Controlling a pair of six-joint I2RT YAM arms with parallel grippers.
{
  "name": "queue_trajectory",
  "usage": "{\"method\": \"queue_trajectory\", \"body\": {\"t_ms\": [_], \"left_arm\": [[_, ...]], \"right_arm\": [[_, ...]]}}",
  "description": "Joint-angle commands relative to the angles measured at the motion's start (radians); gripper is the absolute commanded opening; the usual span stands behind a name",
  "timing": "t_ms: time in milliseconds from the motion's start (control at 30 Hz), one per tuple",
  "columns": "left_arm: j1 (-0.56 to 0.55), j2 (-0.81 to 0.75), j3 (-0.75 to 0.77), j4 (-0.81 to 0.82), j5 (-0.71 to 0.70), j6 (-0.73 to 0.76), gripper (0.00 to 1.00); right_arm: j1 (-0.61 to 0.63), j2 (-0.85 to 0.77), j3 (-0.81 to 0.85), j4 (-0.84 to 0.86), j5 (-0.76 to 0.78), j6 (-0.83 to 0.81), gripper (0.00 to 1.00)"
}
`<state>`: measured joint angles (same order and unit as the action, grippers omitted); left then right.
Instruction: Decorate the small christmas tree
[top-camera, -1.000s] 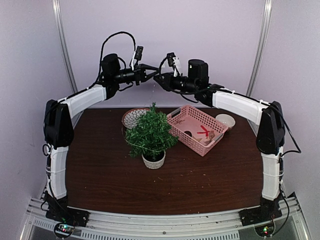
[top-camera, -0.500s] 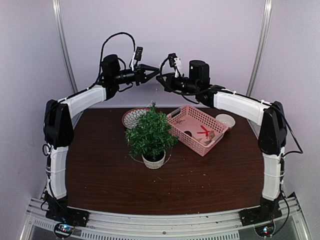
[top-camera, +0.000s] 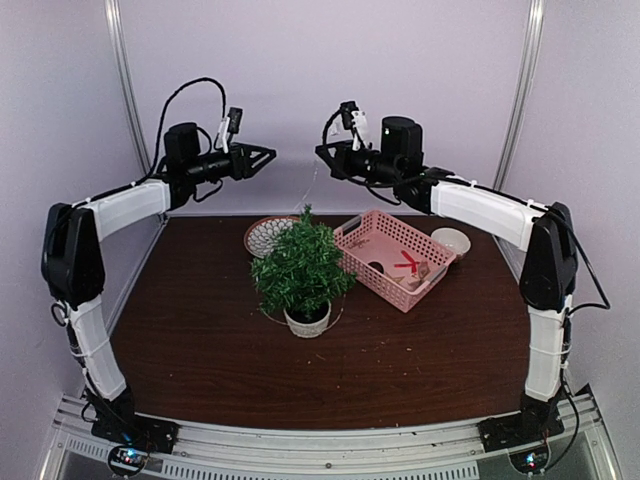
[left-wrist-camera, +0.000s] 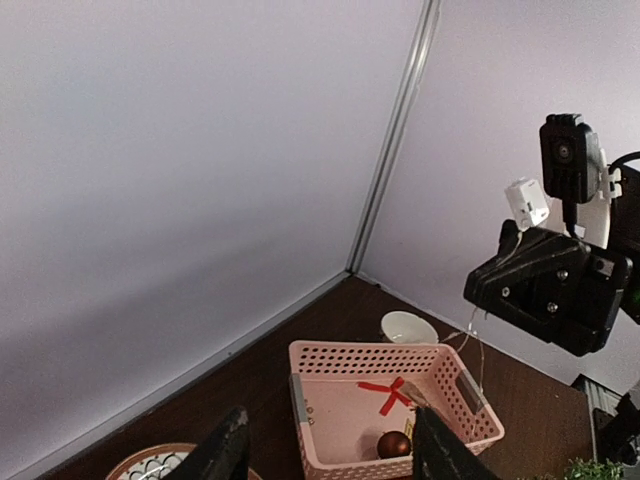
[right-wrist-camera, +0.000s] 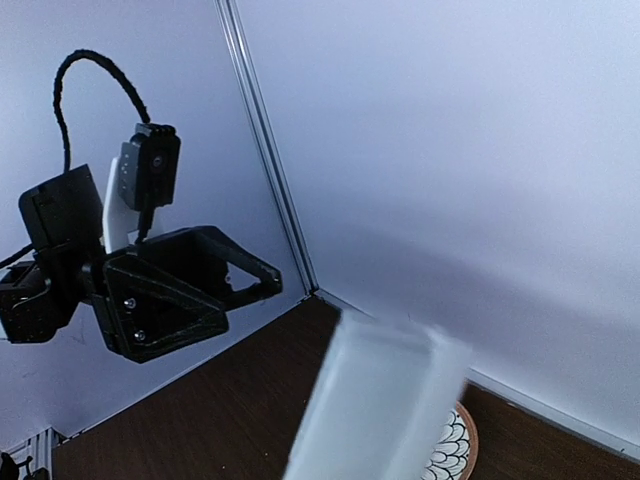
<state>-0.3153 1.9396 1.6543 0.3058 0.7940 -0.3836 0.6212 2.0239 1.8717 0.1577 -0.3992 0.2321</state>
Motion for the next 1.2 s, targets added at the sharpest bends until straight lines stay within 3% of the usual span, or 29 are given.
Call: {"method": "queue_trajectory", "body": {"t_ms": [0,100,300,400,533,733,1167], "left_arm": [[-0.001,-0.247,-0.179,-0.145,-0.227,0.146,0.55],[0.003,-0.388,-0.347,-0.206,-0.317,0.152,0.55],[-0.007,-0.638,-0.657,-0.342,-0.350,0.090,0.51],[-0.049,-0.793,-0.821,-0.319,-0.375,0.069,0.49],[-0.142,-0.908,-0.904,-0.382,-0.385,0.079,0.47],[-0.275,-0.934,-0.978,-0.379,-0.376,0.062,0.48],[-0.309,-0.848,-1.012,-0.250,-0.387,0.017,0.39]], "right_arm": [[-0.006,-0.043,0.032,0.017,0.021,-0.012,0.00],[-0.007,-0.042,0.037,0.022,0.023,-0.008,0.00],[-0.011,-0.037,0.057,0.016,0.039,-0.014,0.00],[-0.012,-0.034,0.063,0.017,0.042,-0.015,0.00],[-0.013,-0.028,0.072,0.019,0.040,-0.011,0.00],[-0.012,-0.022,0.080,0.017,0.034,-0.003,0.00],[-0.012,-0.023,0.089,0.009,0.026,-0.001,0.00]]}}
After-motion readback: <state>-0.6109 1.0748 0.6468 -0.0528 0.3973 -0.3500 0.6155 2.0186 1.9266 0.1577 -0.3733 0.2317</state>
